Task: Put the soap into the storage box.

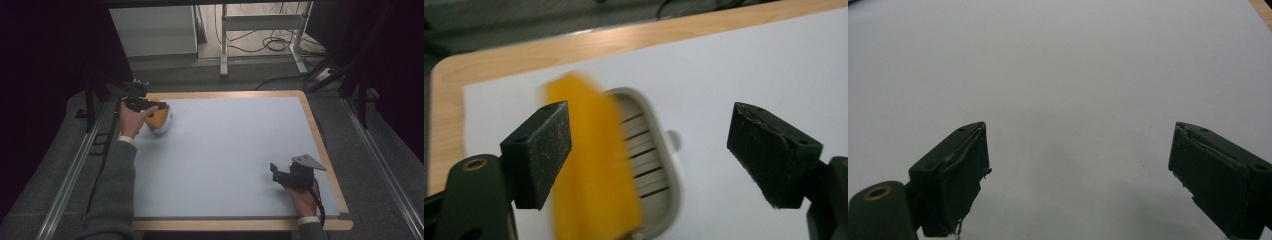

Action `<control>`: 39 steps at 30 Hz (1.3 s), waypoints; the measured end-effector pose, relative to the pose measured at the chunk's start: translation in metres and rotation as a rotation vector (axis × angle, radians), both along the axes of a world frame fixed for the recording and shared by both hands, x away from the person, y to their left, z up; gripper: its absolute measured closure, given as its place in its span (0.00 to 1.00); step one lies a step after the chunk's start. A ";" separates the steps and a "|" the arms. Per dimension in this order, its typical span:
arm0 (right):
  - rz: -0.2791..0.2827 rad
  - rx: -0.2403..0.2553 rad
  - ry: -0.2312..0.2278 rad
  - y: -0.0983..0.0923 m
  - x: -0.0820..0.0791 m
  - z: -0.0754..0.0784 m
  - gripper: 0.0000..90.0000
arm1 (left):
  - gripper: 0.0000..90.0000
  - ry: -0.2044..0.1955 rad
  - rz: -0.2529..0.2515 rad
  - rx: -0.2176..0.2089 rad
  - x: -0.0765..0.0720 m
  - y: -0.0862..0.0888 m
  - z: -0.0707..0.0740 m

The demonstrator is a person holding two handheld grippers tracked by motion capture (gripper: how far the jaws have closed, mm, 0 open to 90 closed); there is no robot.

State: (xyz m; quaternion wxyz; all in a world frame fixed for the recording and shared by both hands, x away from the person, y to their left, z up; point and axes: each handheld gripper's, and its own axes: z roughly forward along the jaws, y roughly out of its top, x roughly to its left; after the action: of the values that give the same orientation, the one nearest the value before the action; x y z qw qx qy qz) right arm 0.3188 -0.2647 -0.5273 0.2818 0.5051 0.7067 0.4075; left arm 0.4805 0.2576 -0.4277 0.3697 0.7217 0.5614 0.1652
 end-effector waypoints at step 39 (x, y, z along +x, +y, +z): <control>0.011 -0.003 0.000 0.000 0.000 0.000 0.10 | 0.24 -0.014 -0.238 -0.018 -0.159 -0.032 -0.081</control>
State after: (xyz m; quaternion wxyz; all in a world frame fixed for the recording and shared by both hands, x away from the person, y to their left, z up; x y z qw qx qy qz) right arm 0.3187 -0.2644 -0.5273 0.2804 0.5010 0.7100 0.4077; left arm 0.3210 0.2253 -0.5087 0.3969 0.7787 0.4707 0.1202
